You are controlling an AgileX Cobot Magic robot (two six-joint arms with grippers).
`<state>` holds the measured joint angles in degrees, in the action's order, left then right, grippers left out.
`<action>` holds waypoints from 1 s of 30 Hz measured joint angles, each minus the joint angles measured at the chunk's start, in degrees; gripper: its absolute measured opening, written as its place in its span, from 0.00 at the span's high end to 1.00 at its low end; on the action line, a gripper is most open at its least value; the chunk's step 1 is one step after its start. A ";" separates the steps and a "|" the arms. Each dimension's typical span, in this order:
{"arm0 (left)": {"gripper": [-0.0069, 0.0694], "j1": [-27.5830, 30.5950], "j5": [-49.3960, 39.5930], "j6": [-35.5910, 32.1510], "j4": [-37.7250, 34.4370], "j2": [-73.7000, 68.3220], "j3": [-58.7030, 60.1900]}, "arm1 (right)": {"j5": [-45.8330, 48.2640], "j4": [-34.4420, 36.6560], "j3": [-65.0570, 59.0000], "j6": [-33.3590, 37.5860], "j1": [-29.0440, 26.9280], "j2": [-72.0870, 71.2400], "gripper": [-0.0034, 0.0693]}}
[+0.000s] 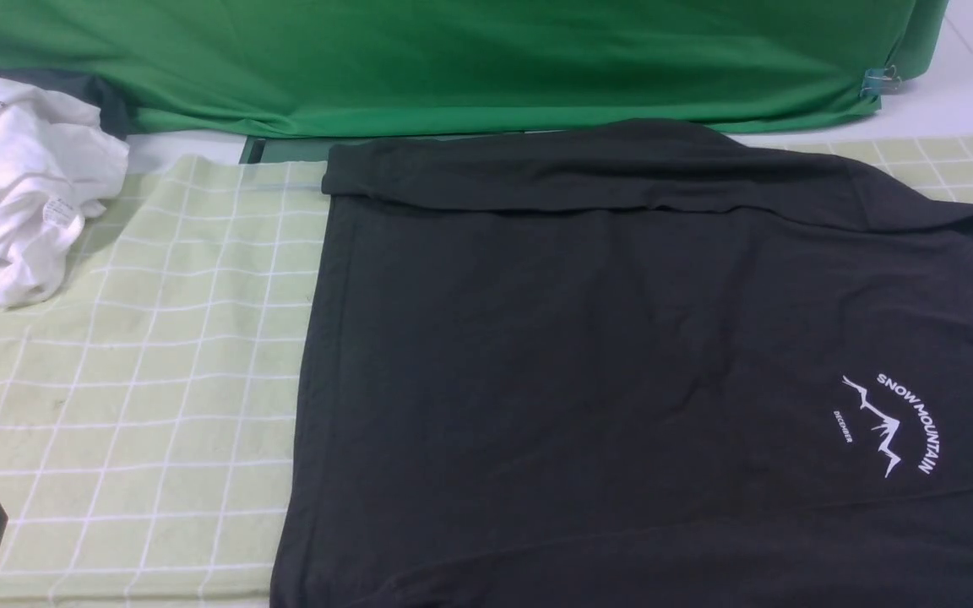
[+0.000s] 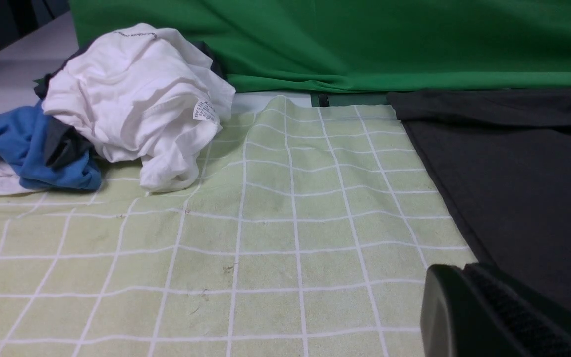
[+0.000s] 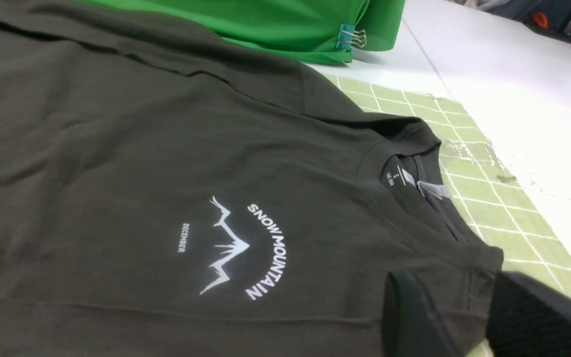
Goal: Fold a long-sleeved shirt over a green coffee tablecloth.
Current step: 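Grasp the left edge of the dark T-shirt lying flat on the table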
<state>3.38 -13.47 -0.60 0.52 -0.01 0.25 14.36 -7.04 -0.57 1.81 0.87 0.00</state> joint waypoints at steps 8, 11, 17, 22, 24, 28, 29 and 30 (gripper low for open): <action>0.89 0.00 0.00 -0.21 0.00 0.02 0.00 | 0.00 0.00 0.00 0.00 0.00 0.00 0.62; 0.89 0.00 0.00 -0.21 0.00 0.02 0.00 | -0.28 0.00 0.00 0.13 0.00 0.00 0.62; 0.89 0.00 1.26 0.60 -1.51 0.02 0.00 | -1.80 0.00 0.00 1.42 0.00 0.00 0.62; 0.89 0.00 4.33 11.54 -21.35 0.00 0.00 | -4.66 4.30 -0.04 -2.55 0.00 0.00 0.62; 0.89 0.00 4.39 15.72 -29.11 0.02 0.00 | -8.38 10.68 -0.04 -11.09 0.00 0.00 0.62; 0.89 0.00 4.47 18.66 -38.36 0.02 0.00 | -15.91 15.13 -0.04 -24.16 0.00 0.00 0.62; 0.89 0.00 4.50 18.66 -38.69 0.02 0.00 | -16.46 15.39 -0.04 -24.57 0.00 0.00 0.62; 0.89 0.00 4.63 18.66 -38.86 0.02 0.00 | -17.01 15.51 -0.04 -25.47 0.00 0.00 0.62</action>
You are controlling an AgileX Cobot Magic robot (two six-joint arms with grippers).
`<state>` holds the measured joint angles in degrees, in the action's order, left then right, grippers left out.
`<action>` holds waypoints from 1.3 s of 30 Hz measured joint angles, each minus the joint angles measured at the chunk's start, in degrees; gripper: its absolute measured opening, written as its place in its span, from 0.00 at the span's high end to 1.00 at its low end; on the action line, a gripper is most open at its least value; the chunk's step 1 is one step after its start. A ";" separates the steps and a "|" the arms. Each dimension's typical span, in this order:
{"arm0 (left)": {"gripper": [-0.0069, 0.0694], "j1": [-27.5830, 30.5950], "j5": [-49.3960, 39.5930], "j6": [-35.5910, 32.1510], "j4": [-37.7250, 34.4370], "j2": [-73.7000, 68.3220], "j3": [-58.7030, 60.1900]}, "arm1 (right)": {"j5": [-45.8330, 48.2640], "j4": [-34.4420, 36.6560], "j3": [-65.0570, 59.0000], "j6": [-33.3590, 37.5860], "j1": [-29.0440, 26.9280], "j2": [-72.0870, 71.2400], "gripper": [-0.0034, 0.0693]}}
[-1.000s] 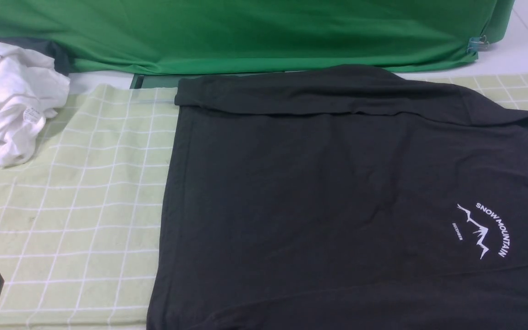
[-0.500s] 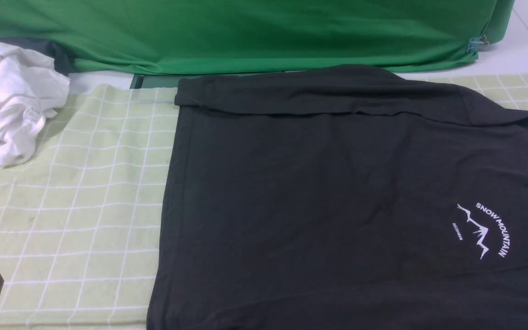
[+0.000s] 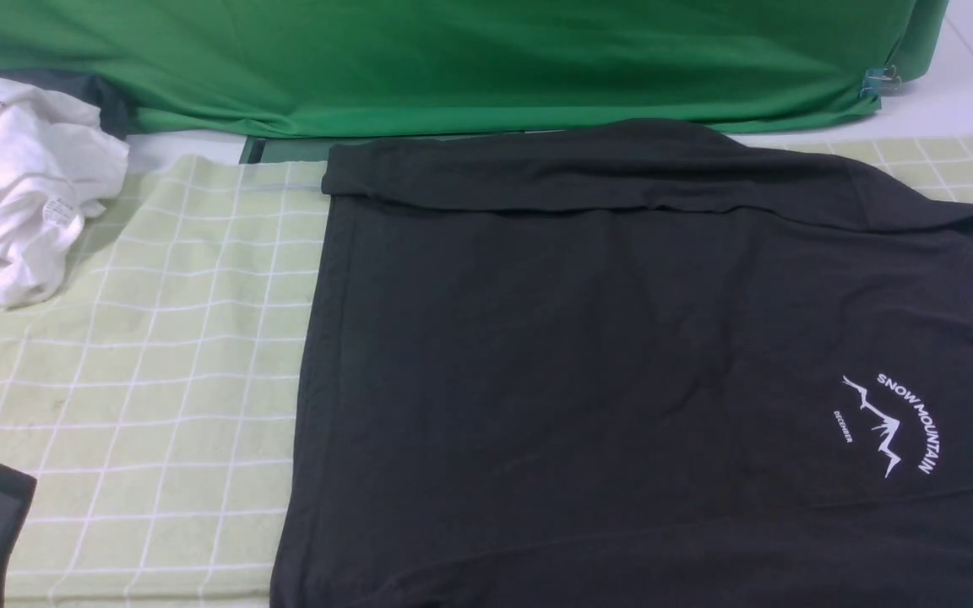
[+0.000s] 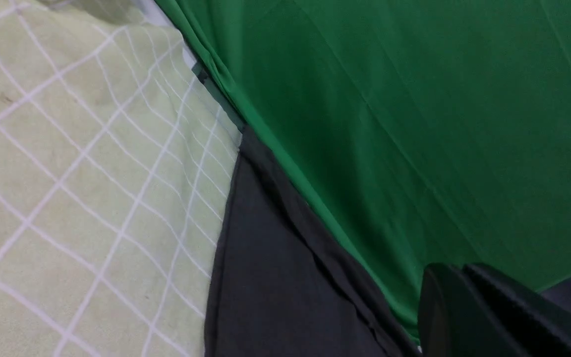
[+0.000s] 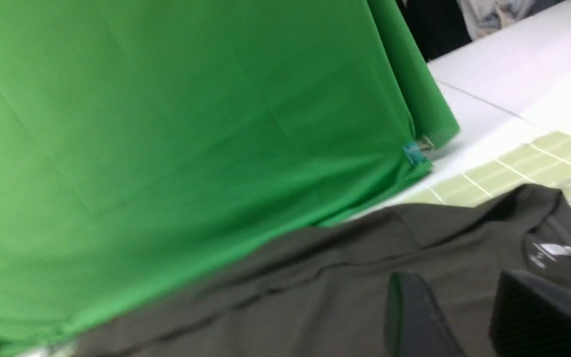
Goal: Fold a long-sleeved shirt over a green coffee tablecloth.
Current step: 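Grasp the left edge of the dark T-shirt lying flat on the table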
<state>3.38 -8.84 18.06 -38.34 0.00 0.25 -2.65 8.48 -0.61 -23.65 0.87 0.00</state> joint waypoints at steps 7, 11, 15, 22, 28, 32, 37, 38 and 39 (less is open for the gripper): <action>0.89 0.00 3.12 0.00 0.67 0.00 0.00 | -0.74 0.35 0.00 -1.37 0.00 0.00 0.62; 0.89 0.00 6.82 0.00 6.78 0.00 0.00 | -1.69 0.40 0.00 -1.55 0.00 0.00 0.62; 0.89 0.00 13.54 1.37 9.84 0.00 0.00 | -7.09 0.40 -0.03 -1.89 0.00 0.00 0.71; 0.89 0.00 2.33 1.59 16.81 -5.45 -15.49 | -2.84 0.41 14.61 3.73 0.00 4.74 0.94; 0.89 0.00 -27.87 -14.88 16.02 -26.77 -35.28 | 35.32 0.50 41.63 23.01 0.00 24.30 0.95; 0.89 0.00 -37.43 -21.75 12.17 -39.74 -39.23 | 49.52 0.45 49.85 30.48 0.00 34.50 0.94; 0.89 0.00 -46.08 -33.20 3.72 -55.96 -39.29 | 60.43 0.40 53.18 34.49 0.00 47.48 0.93; 0.89 -0.17 -46.59 -34.92 1.47 -57.90 -38.75 | 61.09 0.40 53.18 34.66 0.00 48.96 0.93; 0.89 -0.68 -46.69 -36.14 -0.63 -59.40 -38.10 | 61.30 0.40 53.18 34.72 0.00 50.51 0.93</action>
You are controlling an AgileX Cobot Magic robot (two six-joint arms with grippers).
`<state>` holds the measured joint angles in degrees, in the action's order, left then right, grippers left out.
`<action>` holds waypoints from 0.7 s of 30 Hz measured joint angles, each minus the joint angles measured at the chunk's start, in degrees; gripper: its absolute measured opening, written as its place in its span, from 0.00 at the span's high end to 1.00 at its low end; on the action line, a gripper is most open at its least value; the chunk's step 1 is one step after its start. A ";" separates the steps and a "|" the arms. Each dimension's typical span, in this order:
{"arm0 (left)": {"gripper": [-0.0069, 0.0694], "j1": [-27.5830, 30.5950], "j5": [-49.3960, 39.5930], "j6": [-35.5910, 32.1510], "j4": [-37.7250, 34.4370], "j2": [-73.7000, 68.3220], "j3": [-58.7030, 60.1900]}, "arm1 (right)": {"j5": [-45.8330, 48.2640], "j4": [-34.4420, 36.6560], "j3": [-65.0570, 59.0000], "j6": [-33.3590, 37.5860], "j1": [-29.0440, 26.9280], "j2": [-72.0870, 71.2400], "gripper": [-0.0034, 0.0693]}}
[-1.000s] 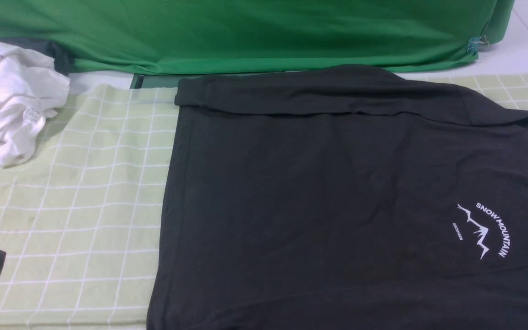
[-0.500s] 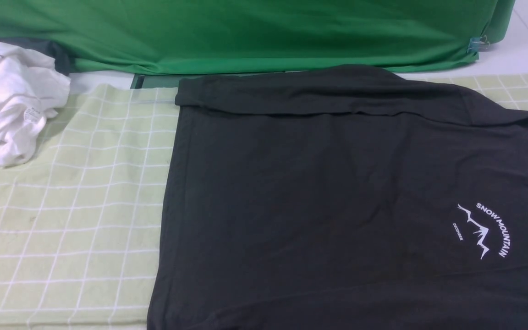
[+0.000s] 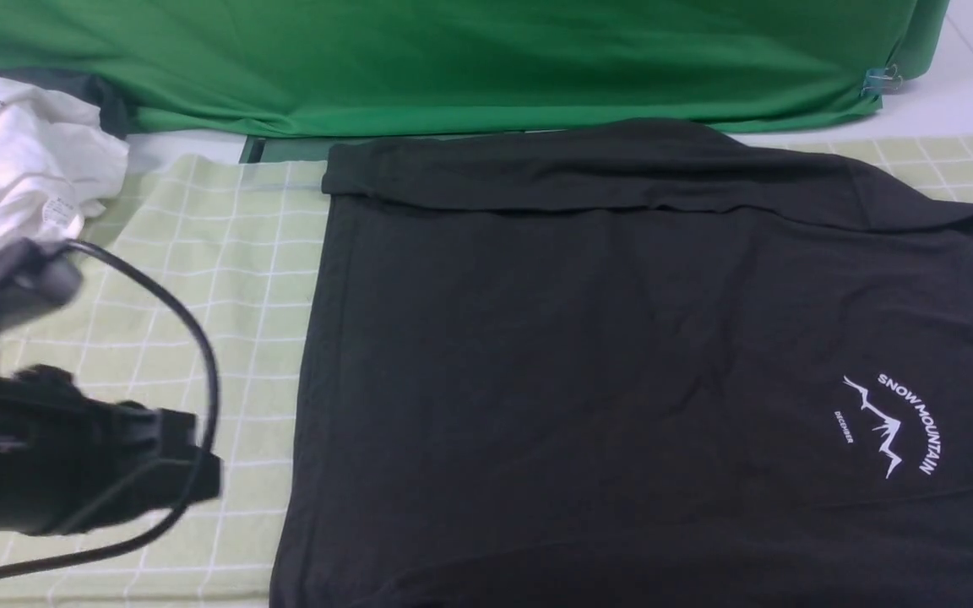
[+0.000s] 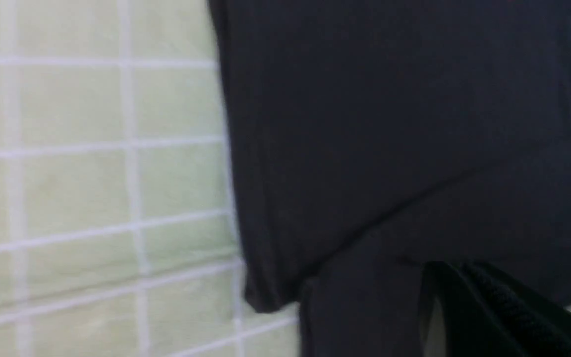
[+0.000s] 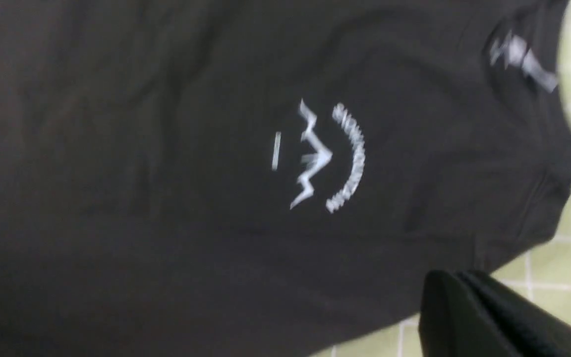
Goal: Fold a long-sleeved shirt over a green coffee tablecloth.
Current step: 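Grasp the left edge of the dark T-shirt lying flat on the table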
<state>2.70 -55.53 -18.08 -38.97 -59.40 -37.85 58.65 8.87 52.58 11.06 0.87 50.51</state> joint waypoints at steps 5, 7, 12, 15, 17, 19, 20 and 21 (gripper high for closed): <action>0.89 -6.36 0.92 0.26 -3.20 -3.31 2.70 | -0.34 0.72 0.00 0.00 0.00 3.98 0.91; 0.89 -11.10 2.72 4.69 -2.95 -4.52 3.27 | -1.00 1.29 0.00 0.00 0.00 5.49 0.90; 0.89 -25.97 9.27 17.03 6.15 -9.82 3.33 | -3.43 1.80 0.00 0.00 0.00 7.77 0.89; 0.86 -29.98 12.35 20.64 10.99 -13.04 3.45 | -4.95 1.91 0.00 0.00 0.00 7.97 0.88; 0.84 -30.47 13.83 21.03 11.88 -13.98 3.51 | -5.25 1.91 0.00 0.00 0.00 8.02 0.87; 0.81 -30.81 15.63 22.00 12.40 -15.03 3.70 | -5.37 1.91 0.00 0.00 0.00 8.09 0.87; 0.77 -30.81 16.50 22.77 13.02 -15.64 3.70 | -5.37 1.91 0.00 0.00 0.00 8.08 0.86; 0.74 -30.81 17.09 23.60 13.55 -16.02 3.70 | -5.37 1.96 0.00 0.00 0.00 8.08 0.86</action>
<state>-28.11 -38.44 5.53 -25.42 -75.42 -34.15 53.27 10.83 52.58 11.06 0.87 58.60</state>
